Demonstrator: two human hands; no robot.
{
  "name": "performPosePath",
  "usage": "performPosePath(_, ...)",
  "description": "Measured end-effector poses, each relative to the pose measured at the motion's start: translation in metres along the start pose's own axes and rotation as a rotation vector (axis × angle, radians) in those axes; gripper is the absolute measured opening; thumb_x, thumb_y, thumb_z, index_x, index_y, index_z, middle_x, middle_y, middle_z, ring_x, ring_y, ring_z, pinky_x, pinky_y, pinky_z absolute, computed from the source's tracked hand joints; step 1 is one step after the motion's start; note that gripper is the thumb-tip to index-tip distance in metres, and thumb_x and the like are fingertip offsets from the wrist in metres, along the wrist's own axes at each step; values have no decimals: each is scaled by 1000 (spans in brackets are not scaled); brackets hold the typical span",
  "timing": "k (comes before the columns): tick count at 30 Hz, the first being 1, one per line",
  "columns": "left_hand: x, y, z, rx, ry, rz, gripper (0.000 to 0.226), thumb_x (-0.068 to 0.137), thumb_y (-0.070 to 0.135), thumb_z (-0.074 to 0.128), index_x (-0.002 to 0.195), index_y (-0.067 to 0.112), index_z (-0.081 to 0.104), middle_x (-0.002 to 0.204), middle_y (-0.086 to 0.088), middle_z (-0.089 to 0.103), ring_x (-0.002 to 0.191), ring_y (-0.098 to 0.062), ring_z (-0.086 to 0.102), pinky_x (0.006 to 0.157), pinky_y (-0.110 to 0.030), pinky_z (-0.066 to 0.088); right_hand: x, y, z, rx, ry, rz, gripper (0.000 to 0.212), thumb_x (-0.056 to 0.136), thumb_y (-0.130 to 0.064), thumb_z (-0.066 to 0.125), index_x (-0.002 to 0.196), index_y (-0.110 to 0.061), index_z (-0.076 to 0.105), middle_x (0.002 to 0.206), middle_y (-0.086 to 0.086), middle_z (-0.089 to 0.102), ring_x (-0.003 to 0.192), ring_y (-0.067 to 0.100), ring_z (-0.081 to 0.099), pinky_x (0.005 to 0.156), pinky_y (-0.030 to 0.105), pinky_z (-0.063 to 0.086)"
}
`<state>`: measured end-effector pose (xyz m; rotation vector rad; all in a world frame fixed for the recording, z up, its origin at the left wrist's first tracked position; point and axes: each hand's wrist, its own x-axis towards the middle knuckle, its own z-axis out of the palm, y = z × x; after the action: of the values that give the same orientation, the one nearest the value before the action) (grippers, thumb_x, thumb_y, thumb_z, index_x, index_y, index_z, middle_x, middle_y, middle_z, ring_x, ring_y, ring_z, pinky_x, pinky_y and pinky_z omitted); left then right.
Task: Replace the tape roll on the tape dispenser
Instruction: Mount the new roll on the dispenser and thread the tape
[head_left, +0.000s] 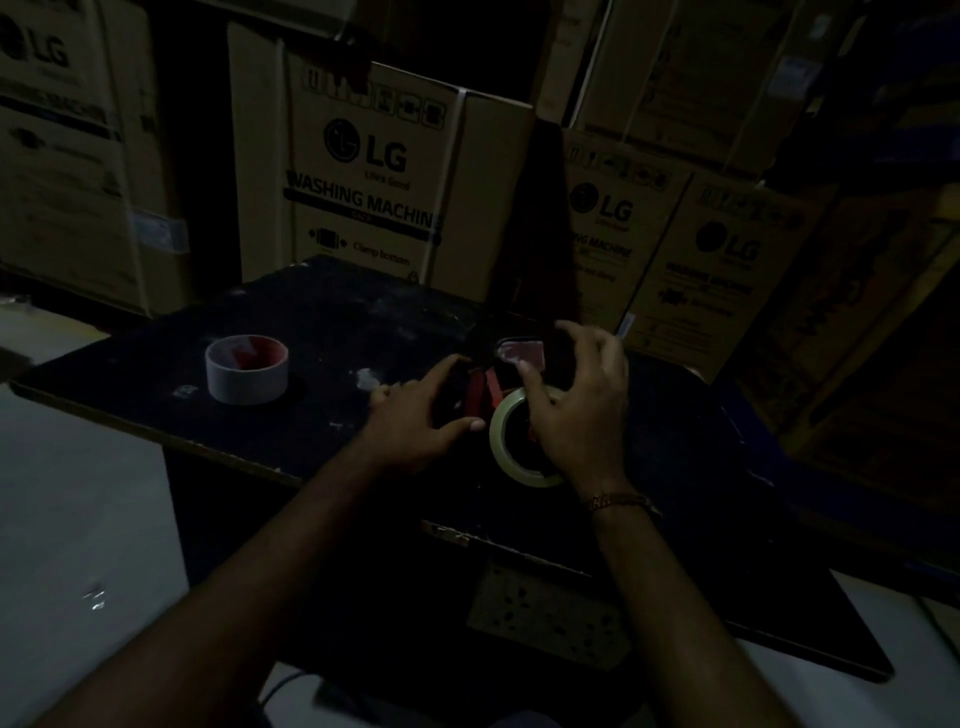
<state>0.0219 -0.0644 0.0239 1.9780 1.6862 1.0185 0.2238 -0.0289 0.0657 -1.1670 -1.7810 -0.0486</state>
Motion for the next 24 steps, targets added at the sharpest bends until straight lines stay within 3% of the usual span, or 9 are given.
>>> performPosePath(3, 2, -6, 2, -33, -4, -8, 105, 70, 86, 49, 163, 43, 25, 151, 1, 62, 140, -27, 55, 122, -54, 29, 7, -12, -13, -224, -115, -286, 35, 84, -40, 80, 114, -23, 74, 141, 7, 55, 135, 28, 47, 103, 46, 47)
performPosePath(6, 3, -10, 4, -61, -3, -2, 105, 69, 87, 48, 162, 44, 26, 150, 1, 62, 138, -27, 56, 120, -57, 33, 19, -33, -18, -479, -357, -356, 36, 79, -38, 86, 110, -22, 79, 156, 13, 47, 144, 33, 41, 107, 50, 45)
performPosePath(9, 1, -11, 7, -59, 26, 9, 103, 70, 88, 51, 161, 46, 27, 148, 3, 64, 137, -24, 58, 120, -57, 32, 30, -58, -19, -668, -490, -396, 30, 85, -33, 80, 111, -19, 79, 158, 13, 42, 143, 33, 39, 105, 48, 44)
performPosePath(14, 4, -19, 12, -134, 10, 2, 101, 72, 90, 56, 159, 53, 20, 149, 5, 63, 139, -24, 58, 119, -60, 37, 36, -87, -15, -855, -559, -416, 21, 98, -20, 61, 115, -12, 72, 147, 11, 50, 132, 30, 47, 101, 47, 45)
performPosePath(19, 2, -15, 12, -96, 41, 9, 100, 72, 88, 52, 159, 50, 20, 146, 6, 66, 137, -23, 59, 118, -60, 34, 34, -88, -13, -898, -572, -476, 22, 99, -22, 59, 114, -11, 71, 144, 12, 51, 127, 31, 51, 97, 46, 47)
performPosePath(24, 4, -16, 13, -66, 59, 7, 97, 74, 87, 51, 159, 49, 26, 138, 6, 70, 132, -22, 61, 118, -55, 32, 33, -67, -2, -835, -550, -636, 36, 89, -23, 50, 97, -2, 77, 139, 21, 60, 120, 39, 58, 90, 50, 48)
